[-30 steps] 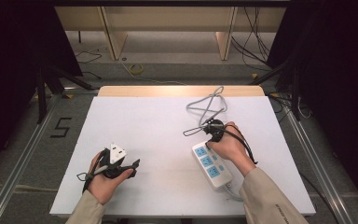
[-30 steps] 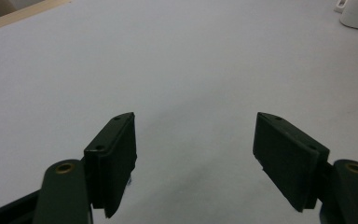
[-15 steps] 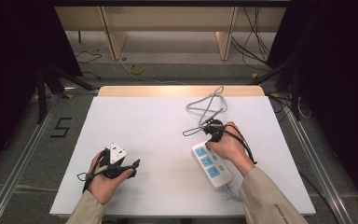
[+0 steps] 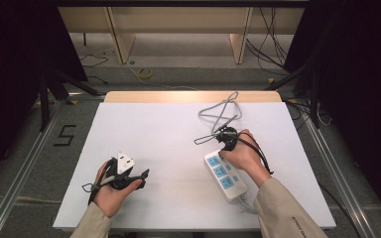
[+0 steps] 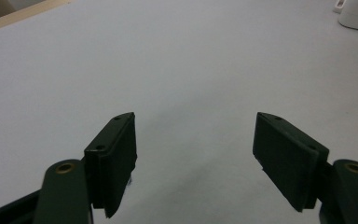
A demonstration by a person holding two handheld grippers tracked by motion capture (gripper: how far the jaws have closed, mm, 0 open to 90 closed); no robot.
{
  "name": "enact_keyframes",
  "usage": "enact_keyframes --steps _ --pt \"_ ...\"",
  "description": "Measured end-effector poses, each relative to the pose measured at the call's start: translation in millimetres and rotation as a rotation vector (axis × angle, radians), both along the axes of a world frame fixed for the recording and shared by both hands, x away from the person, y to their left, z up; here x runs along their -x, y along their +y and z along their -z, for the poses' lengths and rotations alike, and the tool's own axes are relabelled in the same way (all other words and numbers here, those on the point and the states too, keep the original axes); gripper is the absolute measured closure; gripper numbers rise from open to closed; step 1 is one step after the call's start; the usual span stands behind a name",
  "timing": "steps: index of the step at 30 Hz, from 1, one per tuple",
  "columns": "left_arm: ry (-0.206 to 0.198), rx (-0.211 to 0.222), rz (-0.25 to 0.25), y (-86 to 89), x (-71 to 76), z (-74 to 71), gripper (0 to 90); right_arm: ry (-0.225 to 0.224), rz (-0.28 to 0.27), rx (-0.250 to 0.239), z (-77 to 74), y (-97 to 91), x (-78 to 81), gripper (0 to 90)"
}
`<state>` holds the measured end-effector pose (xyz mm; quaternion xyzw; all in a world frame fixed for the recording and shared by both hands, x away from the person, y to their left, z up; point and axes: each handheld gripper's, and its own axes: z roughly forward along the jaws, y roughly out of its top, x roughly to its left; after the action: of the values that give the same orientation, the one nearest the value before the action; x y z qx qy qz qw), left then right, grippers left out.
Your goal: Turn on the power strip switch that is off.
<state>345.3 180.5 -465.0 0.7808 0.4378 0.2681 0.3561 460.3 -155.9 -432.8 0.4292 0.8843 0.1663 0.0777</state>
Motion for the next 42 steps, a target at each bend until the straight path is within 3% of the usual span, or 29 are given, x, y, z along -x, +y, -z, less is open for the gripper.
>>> enact_keyframes --steps 18,42 --pt "-0.001 0.000 0.002 0.0 -0.1 -0.1 30.2 0.003 0.001 -0.002 0.7 -0.2 0.1 90.0" --pt "0.002 0.001 0.006 -0.6 -0.2 0.6 30.2 -0.030 -0.006 -0.007 2.0 -1.5 3.4 90.0"
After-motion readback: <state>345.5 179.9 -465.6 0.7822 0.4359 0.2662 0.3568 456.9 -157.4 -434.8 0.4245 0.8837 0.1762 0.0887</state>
